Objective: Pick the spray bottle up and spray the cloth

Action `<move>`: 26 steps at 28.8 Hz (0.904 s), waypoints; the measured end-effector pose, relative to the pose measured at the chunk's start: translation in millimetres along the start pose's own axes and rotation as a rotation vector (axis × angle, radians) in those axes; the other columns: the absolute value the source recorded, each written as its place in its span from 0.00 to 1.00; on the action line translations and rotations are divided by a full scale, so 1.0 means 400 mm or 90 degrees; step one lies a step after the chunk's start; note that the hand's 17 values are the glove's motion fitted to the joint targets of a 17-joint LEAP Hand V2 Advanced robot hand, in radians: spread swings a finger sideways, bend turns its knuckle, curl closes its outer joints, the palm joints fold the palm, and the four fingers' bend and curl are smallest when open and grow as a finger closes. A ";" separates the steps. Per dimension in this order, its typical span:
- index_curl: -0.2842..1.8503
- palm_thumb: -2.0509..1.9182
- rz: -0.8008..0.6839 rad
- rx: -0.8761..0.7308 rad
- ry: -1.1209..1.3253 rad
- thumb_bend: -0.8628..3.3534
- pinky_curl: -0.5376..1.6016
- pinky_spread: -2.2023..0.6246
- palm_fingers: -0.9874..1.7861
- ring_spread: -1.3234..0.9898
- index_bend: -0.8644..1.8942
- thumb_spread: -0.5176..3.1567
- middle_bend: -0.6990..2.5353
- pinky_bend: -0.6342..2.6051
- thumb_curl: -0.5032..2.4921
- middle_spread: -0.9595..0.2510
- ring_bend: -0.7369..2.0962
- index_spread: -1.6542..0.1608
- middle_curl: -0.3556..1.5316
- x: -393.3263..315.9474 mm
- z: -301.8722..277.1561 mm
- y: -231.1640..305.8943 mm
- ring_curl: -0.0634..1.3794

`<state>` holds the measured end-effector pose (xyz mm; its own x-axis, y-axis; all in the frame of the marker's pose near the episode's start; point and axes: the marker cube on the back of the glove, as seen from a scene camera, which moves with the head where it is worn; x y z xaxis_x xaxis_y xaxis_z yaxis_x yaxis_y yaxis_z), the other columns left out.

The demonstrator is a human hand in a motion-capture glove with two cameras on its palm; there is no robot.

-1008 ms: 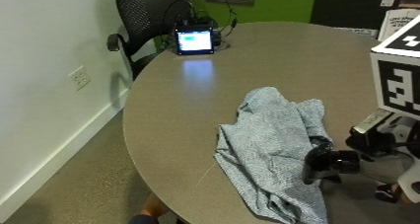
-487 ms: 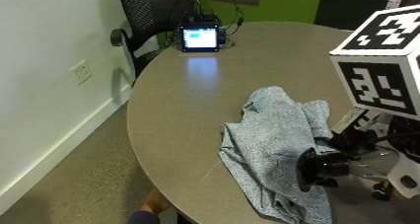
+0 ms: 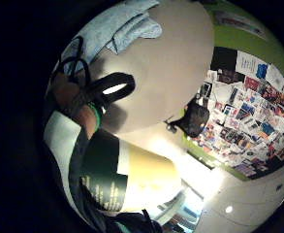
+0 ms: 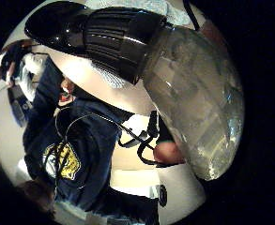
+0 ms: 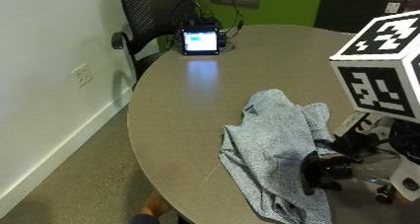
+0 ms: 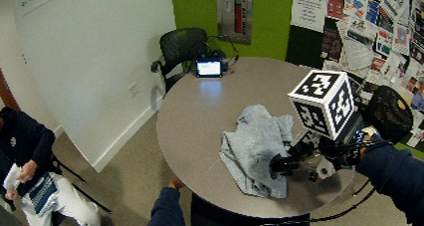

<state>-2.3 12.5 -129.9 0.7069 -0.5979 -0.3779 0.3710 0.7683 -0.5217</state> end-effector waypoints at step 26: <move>0.26 0.72 -0.116 0.237 -0.416 0.20 0.43 0.74 0.77 0.50 0.35 0.38 0.33 0.33 0.35 0.73 0.46 0.77 0.43 0.047 0.015 0.028 0.33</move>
<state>18.6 11.2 -138.1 0.7844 -0.5545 0.2779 0.6115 0.7665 -0.1966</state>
